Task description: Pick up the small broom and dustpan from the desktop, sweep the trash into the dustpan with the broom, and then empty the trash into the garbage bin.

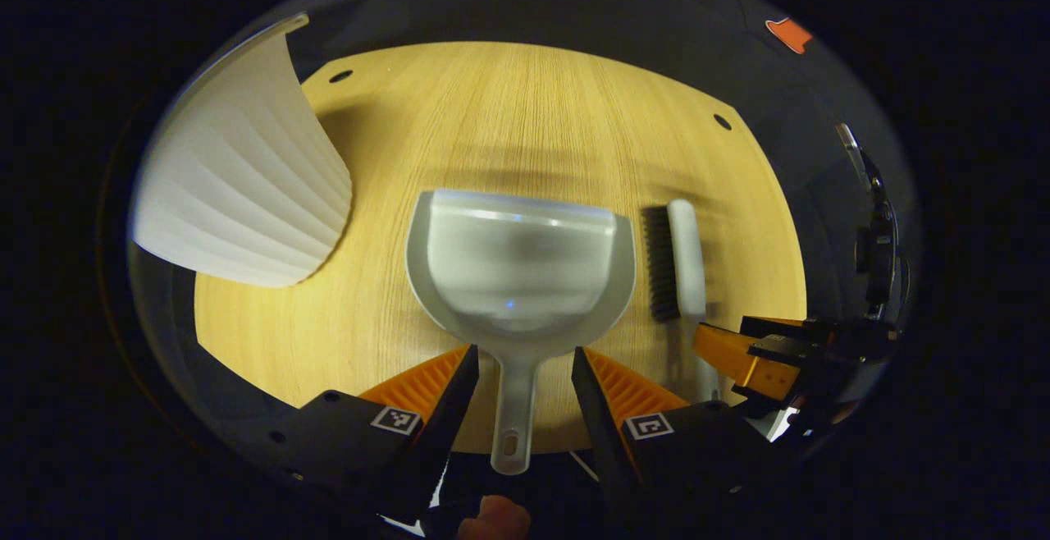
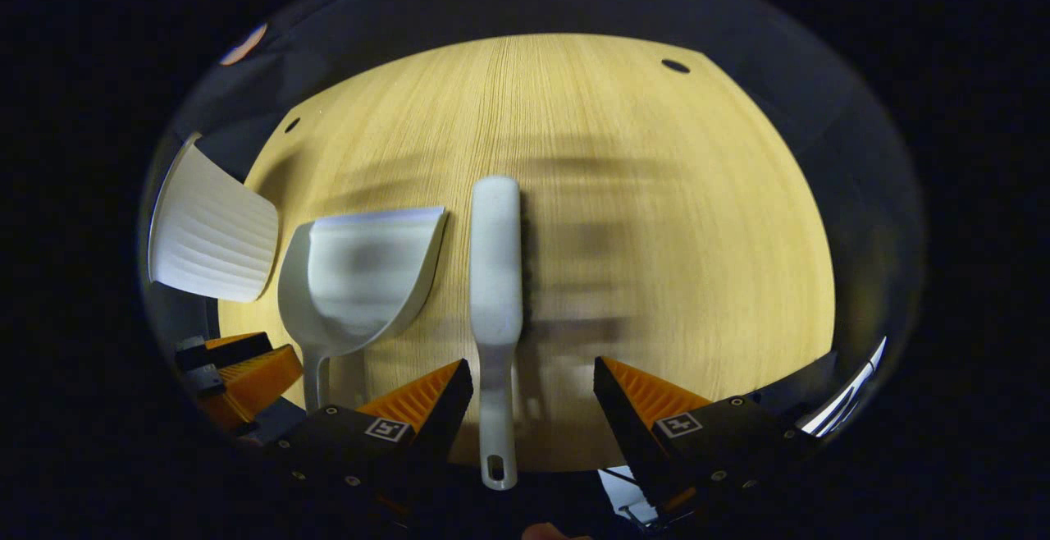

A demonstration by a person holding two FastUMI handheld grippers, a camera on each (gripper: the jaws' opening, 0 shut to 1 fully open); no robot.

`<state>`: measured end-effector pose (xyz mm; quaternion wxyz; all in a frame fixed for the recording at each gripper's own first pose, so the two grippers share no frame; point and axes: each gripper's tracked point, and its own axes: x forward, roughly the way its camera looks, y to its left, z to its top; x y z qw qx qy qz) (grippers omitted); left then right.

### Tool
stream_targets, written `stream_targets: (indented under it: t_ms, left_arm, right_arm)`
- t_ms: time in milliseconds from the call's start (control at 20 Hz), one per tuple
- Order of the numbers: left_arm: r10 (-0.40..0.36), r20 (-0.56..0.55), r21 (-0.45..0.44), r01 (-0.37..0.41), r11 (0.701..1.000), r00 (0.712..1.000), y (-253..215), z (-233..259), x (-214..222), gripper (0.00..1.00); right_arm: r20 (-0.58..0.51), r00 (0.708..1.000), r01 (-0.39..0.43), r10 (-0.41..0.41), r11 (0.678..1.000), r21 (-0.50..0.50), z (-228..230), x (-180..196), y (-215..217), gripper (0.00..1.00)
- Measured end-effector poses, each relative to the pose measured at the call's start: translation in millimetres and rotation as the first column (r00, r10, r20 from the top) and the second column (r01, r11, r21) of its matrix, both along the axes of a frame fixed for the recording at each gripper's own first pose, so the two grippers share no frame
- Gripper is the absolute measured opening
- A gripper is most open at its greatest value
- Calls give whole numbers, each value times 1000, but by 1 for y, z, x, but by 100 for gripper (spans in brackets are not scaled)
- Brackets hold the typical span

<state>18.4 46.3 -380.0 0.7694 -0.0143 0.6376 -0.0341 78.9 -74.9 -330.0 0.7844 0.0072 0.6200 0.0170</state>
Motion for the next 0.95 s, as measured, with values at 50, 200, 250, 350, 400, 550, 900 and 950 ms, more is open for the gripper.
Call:
stream_targets:
  t_ms: [50, 200, 250, 350, 400, 550, 900, 950]
  left_arm:
    - [-3, 66, 17, 2, 1000, 998, 4, 8, 15, 76]
    - [-29, 268, 48, 17, 999, 963, 6, 30, 62, 94]
    - [-38, 318, 63, 19, 998, 947, 7, 35, 76, 95]
    - [-61, 423, 84, 29, 996, 904, 12, 55, 90, 94]
    - [-80, 480, 101, 35, 994, 873, 10, 65, 103, 94]
    - [-126, 625, 160, 32, 987, 770, 10, 92, 115, 94]
    - [-155, 891, 185, -28, 982, 427, 4, 205, 148, 95]
    - [-149, 912, 176, -35, 984, 383, 2, 219, 143, 94]
  right_arm:
    - [66, 998, -6, 9, 999, -37, 9, 13, -7, 93]
    - [270, 963, -13, 28, 998, -56, 47, 50, -8, 93]
    - [321, 947, -13, 28, 999, -51, 63, 58, -6, 93]
    - [419, 907, -18, 35, 999, -46, 94, 72, -2, 93]
    - [472, 881, -17, 37, 999, -46, 111, 79, -1, 93]
    - [647, 762, -8, 20, 1000, -21, 159, 106, 7, 93]
    - [891, 453, 23, -20, 1000, 11, 204, 126, 3, 92]
    - [917, 397, 34, -25, 999, 13, 212, 127, 3, 92]
